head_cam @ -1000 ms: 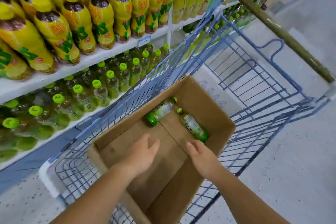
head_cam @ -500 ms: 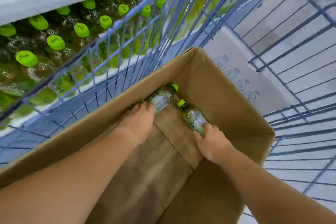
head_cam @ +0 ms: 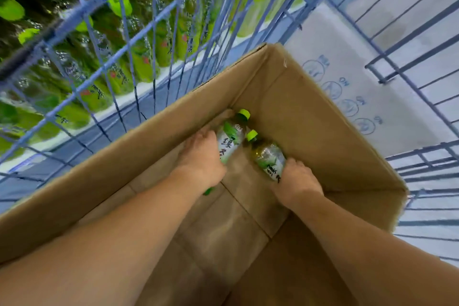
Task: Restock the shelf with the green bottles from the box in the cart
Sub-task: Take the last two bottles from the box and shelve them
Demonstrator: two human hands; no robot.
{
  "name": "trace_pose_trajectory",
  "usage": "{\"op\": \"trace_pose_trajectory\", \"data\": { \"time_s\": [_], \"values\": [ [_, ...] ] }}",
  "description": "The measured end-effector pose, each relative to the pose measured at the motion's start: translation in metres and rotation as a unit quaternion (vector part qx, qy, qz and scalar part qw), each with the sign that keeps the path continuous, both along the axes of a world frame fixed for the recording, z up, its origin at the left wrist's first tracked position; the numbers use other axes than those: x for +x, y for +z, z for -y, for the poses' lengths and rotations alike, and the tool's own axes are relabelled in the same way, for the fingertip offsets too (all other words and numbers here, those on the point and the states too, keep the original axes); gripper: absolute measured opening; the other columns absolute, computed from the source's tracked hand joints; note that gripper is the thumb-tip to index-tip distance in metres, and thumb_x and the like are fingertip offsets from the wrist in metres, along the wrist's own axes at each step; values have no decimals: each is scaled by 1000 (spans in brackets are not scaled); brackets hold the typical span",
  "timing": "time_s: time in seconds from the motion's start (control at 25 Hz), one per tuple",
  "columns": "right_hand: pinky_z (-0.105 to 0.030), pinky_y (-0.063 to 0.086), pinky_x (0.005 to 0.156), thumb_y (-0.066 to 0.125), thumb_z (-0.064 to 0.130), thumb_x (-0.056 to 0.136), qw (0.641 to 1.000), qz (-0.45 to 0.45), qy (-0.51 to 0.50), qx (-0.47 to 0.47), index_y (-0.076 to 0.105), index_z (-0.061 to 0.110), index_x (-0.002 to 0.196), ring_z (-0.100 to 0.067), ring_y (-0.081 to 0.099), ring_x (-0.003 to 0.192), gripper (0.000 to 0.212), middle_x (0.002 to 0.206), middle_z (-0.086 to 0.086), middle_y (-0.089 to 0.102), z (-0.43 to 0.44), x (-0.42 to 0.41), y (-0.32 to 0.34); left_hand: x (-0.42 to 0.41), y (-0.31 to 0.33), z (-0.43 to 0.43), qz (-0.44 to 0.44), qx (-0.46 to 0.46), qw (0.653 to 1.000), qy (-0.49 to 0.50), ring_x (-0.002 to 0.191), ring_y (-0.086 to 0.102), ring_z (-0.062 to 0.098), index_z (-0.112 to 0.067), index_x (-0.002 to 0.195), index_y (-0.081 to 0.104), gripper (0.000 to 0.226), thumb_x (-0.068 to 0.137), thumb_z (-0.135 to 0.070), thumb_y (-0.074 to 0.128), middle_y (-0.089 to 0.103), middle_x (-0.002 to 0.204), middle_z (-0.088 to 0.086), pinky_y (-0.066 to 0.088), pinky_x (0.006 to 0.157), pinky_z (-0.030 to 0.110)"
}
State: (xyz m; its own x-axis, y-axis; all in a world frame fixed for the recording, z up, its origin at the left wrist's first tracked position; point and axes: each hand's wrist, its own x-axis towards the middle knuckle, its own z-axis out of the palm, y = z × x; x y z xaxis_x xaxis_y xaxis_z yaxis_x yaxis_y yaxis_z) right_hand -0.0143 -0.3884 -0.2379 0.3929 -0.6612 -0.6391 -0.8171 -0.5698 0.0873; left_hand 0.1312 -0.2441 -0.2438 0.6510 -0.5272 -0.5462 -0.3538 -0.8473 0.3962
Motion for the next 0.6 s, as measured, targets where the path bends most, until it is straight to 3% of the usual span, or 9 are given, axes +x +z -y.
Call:
{"op": "trace_pose_trajectory", "data": {
  "time_s": [0.24,0.4,0.48,0.6],
  "values": [
    [-42,54,90,77,50,70,993,35,-104,52,57,14,114,-28,61,105,60,111,-7,63,8,8,-9,11,-19,12,-109,21,992,67,78,57,25,-21,99,60,45,68,-47,78,59,85,0,39,60,27],
    [-40,51,94,79,49,65,969,68,-215,101,55,15,126,-29,59,112,74,119,-8,61,-6,9,-20,4,-22,12,-92,33,992,82,71,54,22,-19,87,59,45,62,-49,81,58,83,1,37,60,25],
    [-40,51,96,77,47,65,954,97,-256,125,56,19,129,-28,61,111,73,121,-6,63,-11,10,-24,7,-18,7,-86,58,992,72,75,54,23,-18,94,58,51,60,-46,84,56,87,0,38,62,26],
    [-33,57,80,79,36,65,908,153,-343,186,63,21,116,-24,67,92,55,108,-7,68,-24,11,-20,12,-12,-10,-122,57,988,71,68,56,18,-19,86,54,44,61,-38,84,56,80,-2,39,55,26]
  ]
}}
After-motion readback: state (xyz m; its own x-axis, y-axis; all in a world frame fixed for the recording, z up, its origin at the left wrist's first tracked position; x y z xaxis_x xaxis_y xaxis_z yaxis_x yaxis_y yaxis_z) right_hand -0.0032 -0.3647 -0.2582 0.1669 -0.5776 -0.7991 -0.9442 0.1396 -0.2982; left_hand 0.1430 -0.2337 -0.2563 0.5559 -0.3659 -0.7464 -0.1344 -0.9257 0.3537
